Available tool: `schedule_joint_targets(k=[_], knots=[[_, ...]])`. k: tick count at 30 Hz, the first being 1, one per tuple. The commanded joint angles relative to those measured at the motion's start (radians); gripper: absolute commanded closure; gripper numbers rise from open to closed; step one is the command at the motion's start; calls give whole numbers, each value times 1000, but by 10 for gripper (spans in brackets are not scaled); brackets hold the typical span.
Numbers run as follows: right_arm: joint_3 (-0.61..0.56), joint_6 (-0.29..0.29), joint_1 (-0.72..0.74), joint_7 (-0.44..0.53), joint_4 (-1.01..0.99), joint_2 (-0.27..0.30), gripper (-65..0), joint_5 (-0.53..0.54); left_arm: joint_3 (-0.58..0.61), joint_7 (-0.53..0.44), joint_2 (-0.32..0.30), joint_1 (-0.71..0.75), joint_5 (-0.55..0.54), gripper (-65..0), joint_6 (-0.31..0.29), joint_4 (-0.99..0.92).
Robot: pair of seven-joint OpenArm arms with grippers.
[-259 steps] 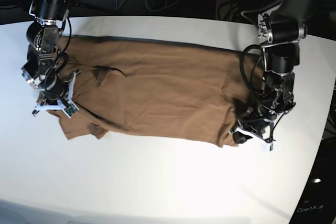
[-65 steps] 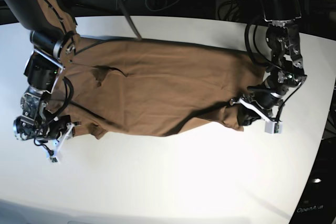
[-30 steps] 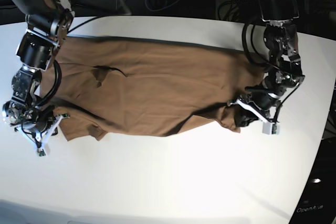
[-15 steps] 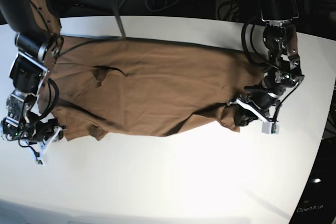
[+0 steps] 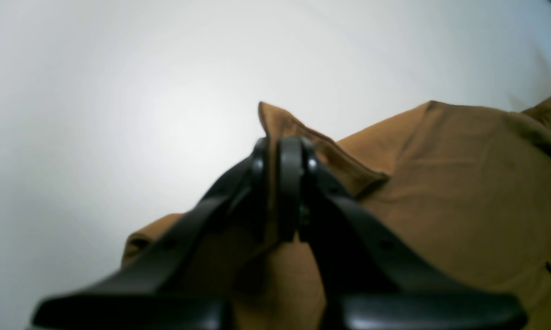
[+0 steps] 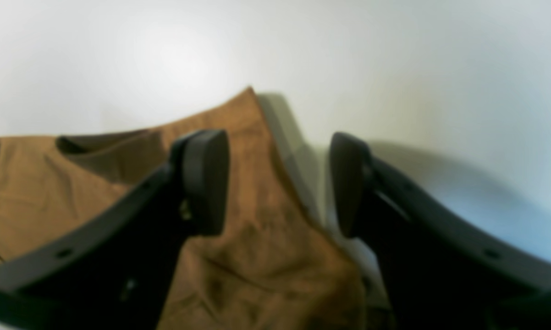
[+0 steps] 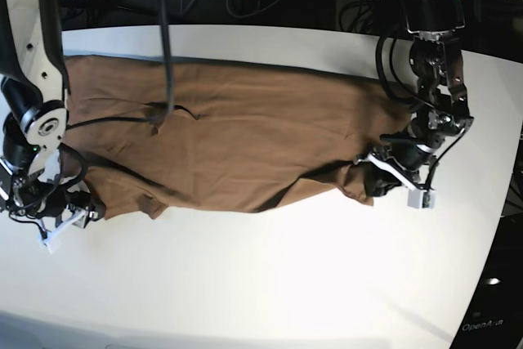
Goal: Fold the T-shirt properly
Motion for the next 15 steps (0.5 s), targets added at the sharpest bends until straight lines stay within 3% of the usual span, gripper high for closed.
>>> schedule_joint_targets(k=[1,15], knots=[[12,11,42,16,8,14,-358,18,-2,-22,-8,-20,-17,-33,-6,18],[82,11,-43,16,7,8,-360,16,-2,-21,-8,-16,-17,-33,-6,23]])
